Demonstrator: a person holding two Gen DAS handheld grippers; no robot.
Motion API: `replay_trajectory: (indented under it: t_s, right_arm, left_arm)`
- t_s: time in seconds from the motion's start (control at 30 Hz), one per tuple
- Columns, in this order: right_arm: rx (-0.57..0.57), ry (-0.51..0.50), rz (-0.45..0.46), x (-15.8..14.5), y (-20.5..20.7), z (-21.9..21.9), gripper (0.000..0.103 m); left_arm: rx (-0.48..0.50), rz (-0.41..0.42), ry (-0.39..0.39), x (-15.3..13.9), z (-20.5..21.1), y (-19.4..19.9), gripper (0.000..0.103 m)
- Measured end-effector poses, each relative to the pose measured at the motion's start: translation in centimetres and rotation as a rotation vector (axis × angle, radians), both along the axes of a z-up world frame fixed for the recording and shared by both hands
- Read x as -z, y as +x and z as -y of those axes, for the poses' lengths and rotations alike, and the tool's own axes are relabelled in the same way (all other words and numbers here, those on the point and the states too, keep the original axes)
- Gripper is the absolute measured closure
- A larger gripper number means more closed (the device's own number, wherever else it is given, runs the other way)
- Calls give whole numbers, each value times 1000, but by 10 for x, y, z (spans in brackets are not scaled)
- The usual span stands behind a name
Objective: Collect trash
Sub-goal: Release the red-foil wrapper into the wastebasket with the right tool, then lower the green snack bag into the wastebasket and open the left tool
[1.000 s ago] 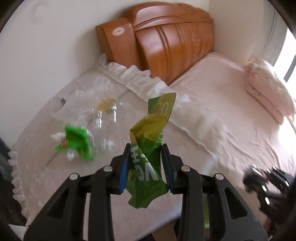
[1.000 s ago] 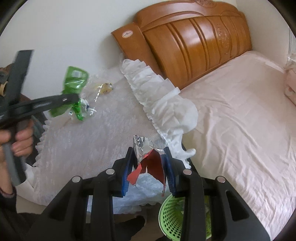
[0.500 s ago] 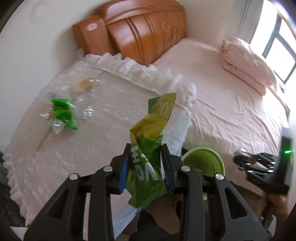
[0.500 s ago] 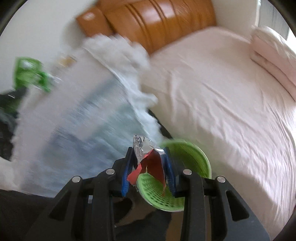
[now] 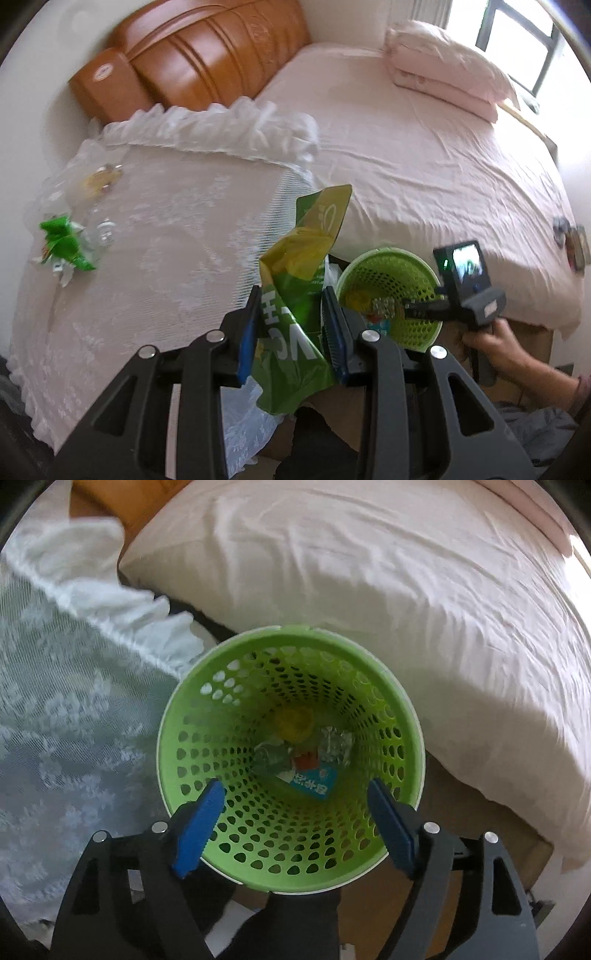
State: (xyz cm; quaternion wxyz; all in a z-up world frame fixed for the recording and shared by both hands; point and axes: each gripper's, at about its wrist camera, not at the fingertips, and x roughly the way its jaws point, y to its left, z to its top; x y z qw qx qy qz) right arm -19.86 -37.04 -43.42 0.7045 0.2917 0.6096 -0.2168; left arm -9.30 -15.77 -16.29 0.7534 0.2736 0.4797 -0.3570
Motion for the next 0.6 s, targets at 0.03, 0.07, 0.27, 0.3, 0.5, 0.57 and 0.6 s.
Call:
replay_trajectory:
  t_s: [0.03,0.07,0.27,0.3,0.5,0.57,0.6]
  right_arm:
    - [5,-8,5,-6,-1,3,19]
    - [11,-22,10,-13,-3,8,18]
    - [81,-185,76,-93,-45,50,6]
    - [83,-195,78,-98,-48,53,3]
    - [130,-217,120,-144,-84,91,2]
    - [137,-205,127,-148,-87,100,2]
    - [138,-202,129,-149,-88,104,2]
  left_arm:
    - [13,-2,5,2,4,-3,71]
    - [32,-5,11,5,13,-8,71]
    - [166,-71,35,40,67,-36,70]
    - [184,-86,41,48,75,-40,70]
    - [274,-185,151,132,129,-67,70]
    - [286,-237,190,163,141,-73,51]
    - [291,-249,205,172,143,-76,31]
